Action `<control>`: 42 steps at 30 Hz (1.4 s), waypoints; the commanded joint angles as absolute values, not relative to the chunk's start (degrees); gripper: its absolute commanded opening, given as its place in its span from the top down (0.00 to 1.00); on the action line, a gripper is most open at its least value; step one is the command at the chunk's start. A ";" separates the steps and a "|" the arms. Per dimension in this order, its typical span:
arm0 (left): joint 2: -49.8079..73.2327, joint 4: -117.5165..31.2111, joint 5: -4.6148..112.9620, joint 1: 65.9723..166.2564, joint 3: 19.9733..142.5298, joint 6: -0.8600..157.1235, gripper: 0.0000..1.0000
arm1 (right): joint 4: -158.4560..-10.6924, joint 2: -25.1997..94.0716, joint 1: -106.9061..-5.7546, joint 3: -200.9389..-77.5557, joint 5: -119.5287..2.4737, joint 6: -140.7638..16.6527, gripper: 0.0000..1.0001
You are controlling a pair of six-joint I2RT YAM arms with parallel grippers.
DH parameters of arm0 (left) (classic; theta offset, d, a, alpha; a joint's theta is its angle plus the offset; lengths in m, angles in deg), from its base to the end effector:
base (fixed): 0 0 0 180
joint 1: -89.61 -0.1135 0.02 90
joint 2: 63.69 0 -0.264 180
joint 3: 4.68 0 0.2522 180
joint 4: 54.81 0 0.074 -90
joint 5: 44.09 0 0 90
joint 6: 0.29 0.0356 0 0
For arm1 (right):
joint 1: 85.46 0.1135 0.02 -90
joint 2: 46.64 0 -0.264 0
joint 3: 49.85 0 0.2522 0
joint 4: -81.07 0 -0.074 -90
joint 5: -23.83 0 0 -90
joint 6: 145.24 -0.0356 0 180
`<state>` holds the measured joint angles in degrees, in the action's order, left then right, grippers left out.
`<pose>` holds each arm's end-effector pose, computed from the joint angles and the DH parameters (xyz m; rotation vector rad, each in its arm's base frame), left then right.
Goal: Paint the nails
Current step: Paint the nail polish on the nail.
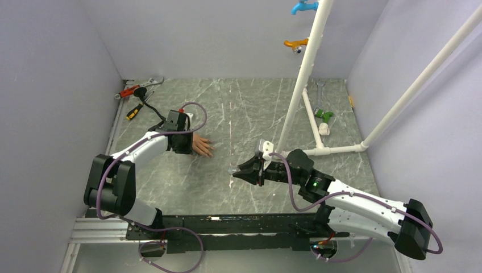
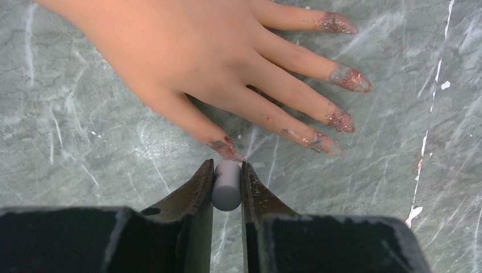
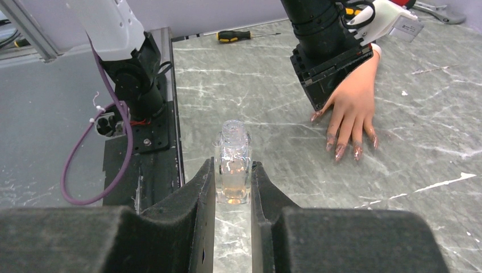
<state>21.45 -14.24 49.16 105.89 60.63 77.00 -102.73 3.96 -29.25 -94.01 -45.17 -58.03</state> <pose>0.2768 -0.0829 0.1958 0.1022 2.6426 -0.2475 0.1063 0.1818 0.2843 -1.0331 1.3837 1.0739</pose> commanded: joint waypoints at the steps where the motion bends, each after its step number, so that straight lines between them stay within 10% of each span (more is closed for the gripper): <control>1: 21.63 -15.70 50.04 106.39 62.80 78.07 1.00 | -103.59 2.02 -29.47 -93.85 -46.09 -57.83 1.00; 42: 23.57 -13.58 47.13 106.31 64.88 79.89 1.00 | -102.07 0.98 -29.52 -93.85 -46.34 -57.45 1.00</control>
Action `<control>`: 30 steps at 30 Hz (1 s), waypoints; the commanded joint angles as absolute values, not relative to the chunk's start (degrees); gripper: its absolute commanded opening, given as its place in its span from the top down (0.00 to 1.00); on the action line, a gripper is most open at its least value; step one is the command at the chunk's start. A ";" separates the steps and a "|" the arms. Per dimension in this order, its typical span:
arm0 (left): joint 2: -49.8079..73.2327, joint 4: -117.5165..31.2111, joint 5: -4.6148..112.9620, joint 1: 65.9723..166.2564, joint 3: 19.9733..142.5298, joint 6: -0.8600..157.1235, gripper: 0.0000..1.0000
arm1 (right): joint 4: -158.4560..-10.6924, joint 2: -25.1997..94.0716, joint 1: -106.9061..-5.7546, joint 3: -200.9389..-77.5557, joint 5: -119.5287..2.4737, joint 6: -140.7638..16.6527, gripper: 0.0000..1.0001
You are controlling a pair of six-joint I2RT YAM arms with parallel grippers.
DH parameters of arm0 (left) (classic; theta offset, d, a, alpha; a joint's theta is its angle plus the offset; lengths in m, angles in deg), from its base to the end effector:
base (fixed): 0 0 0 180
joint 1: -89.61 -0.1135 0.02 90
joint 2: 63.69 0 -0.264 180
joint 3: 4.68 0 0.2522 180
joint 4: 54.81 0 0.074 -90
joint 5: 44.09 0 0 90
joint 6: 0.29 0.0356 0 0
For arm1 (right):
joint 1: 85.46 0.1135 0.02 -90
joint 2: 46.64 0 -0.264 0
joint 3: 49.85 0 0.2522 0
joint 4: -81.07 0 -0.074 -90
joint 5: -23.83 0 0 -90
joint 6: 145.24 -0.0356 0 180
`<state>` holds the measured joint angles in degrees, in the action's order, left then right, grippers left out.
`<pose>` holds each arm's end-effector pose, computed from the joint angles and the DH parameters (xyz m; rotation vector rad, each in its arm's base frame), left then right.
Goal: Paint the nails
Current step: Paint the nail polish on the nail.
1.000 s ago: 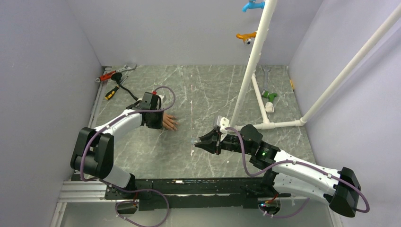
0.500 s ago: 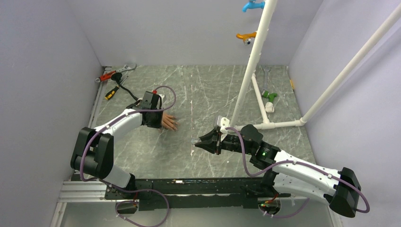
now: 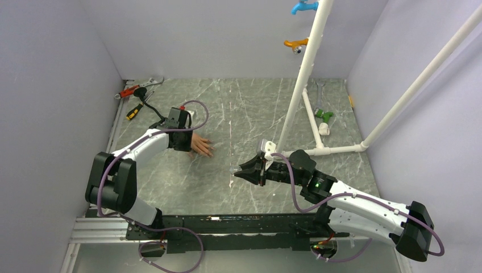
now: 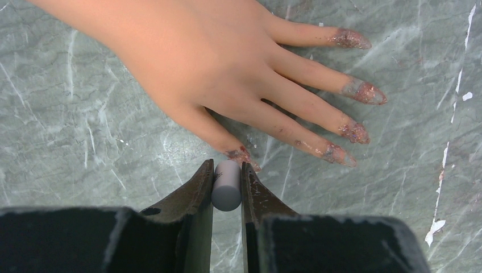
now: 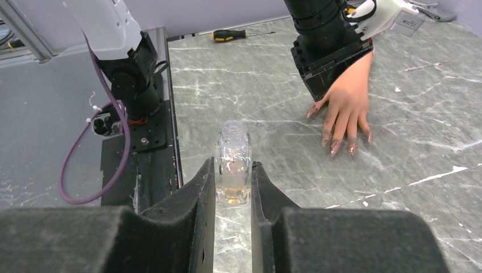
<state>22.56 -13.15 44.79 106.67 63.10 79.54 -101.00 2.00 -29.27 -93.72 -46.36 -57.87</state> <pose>0.2837 -0.0863 0.2020 0.1510 2.6226 -0.1400 0.1036 0.1764 0.2856 -1.0192 1.3907 1.0554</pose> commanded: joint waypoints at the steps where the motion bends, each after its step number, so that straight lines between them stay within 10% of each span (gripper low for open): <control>1: 23.84 -13.57 47.53 106.38 64.94 79.87 1.00 | -101.98 0.81 -29.52 -93.91 -46.39 -57.47 1.00; 30: 23.75 -12.22 50.73 109.62 64.96 79.99 1.00 | -101.17 0.54 -29.48 -94.37 -46.36 -57.48 1.00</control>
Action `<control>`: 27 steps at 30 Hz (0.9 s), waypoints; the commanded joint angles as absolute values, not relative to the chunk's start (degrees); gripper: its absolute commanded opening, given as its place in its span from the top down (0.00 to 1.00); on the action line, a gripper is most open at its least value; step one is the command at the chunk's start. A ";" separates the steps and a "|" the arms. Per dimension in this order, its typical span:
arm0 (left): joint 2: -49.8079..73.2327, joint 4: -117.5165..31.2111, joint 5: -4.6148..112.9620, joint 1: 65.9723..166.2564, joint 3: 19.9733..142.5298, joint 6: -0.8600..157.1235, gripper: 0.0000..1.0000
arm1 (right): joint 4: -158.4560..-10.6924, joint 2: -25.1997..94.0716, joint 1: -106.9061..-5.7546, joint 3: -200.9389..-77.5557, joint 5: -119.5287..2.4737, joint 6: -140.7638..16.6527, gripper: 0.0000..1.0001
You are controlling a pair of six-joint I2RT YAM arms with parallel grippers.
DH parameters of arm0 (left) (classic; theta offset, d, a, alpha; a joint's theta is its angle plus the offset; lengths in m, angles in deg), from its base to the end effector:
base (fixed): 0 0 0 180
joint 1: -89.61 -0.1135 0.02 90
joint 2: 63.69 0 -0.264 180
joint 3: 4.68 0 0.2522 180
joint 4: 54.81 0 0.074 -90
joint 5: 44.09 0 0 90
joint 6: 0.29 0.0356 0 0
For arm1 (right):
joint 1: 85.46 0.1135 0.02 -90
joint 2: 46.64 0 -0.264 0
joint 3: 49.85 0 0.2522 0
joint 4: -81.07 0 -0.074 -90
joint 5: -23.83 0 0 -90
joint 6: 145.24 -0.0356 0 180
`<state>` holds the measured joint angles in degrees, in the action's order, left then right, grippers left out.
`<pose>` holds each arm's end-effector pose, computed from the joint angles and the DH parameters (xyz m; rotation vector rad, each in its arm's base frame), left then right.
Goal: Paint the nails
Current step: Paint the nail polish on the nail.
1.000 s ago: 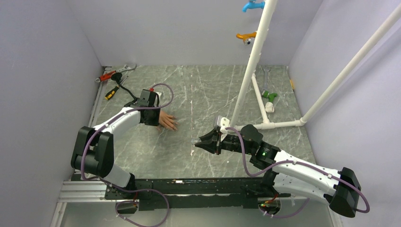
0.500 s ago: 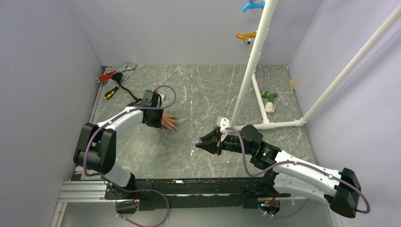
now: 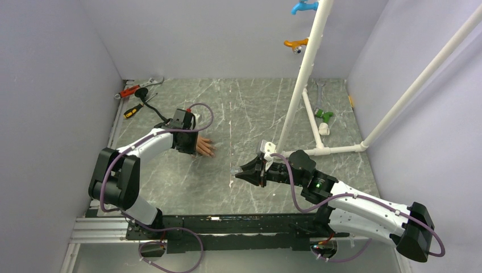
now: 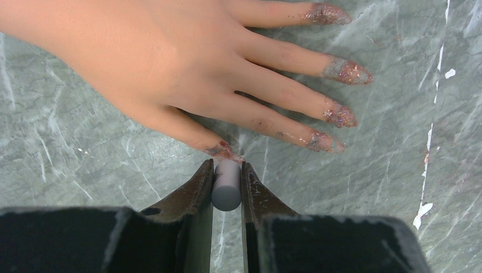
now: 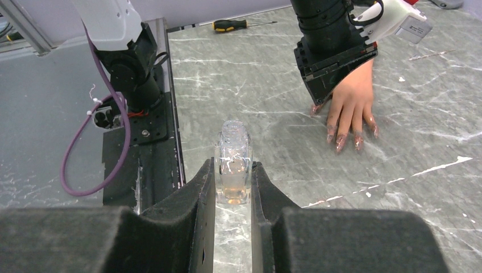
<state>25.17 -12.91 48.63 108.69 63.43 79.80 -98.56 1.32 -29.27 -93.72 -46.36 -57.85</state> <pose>0.2838 -0.1000 0.1908 0.2299 2.6724 -0.2250 0.1023 0.1745 0.2832 -1.0311 1.4210 1.0507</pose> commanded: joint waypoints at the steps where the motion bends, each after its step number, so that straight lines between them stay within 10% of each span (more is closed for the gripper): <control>1: 23.61 -12.19 50.54 109.73 64.98 79.99 1.00 | -101.17 0.61 -29.47 -94.37 -46.36 -57.45 1.00; 27: 22.83 -11.55 47.98 107.82 66.80 80.15 1.00 | -100.44 0.89 -29.47 -94.90 -46.34 -57.27 1.00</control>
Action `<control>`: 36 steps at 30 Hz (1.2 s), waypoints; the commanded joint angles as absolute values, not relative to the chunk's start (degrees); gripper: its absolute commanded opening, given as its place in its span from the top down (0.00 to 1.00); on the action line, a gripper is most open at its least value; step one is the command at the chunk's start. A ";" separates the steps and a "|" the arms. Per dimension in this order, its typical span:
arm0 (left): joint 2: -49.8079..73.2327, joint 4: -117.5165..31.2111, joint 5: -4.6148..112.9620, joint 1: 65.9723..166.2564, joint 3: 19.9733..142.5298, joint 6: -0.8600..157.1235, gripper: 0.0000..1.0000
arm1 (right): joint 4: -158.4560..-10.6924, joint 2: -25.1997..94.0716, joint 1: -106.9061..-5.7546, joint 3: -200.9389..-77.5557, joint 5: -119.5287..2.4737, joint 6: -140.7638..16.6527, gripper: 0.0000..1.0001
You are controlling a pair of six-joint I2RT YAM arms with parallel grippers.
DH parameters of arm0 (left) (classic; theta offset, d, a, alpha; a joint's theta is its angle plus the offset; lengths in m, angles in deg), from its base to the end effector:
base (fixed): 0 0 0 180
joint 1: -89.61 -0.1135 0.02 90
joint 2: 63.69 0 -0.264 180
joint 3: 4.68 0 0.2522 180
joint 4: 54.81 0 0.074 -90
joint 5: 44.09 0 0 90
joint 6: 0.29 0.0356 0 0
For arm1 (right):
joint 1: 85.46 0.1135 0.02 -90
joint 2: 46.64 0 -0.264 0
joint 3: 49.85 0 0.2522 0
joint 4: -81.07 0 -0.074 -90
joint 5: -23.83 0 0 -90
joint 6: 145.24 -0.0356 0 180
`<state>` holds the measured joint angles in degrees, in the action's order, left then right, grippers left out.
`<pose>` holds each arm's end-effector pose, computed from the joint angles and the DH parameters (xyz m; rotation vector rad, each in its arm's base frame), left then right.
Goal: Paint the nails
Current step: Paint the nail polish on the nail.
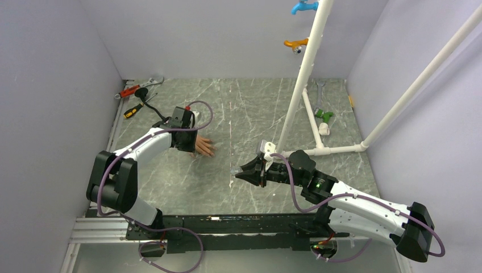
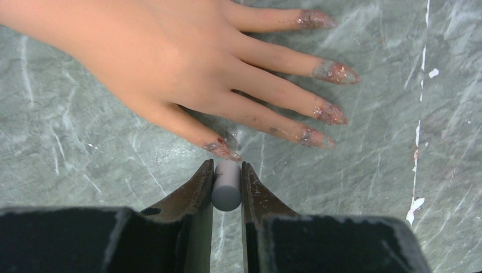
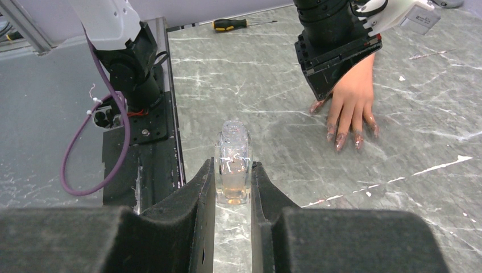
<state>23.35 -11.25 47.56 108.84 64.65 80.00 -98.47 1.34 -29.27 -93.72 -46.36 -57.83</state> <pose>0.2823 -0.0995 0.2043 0.2301 2.6456 -0.2070 0.1024 0.1745 0.2830 -1.0320 1.4226 1.0502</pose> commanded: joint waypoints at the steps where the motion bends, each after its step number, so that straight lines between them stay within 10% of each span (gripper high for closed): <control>1: 22.89 -11.53 47.96 107.73 66.81 80.23 1.00 | -100.54 0.95 -29.44 -94.90 -46.23 -57.41 1.00; 36: 25.13 -9.56 50.42 110.09 67.10 80.18 1.00 | -99.18 -0.54 -29.39 -94.87 -46.37 -57.34 1.00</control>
<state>26.08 -9.85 50.75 109.84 64.85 80.00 -97.49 -0.12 -29.27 -93.72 -46.36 -57.83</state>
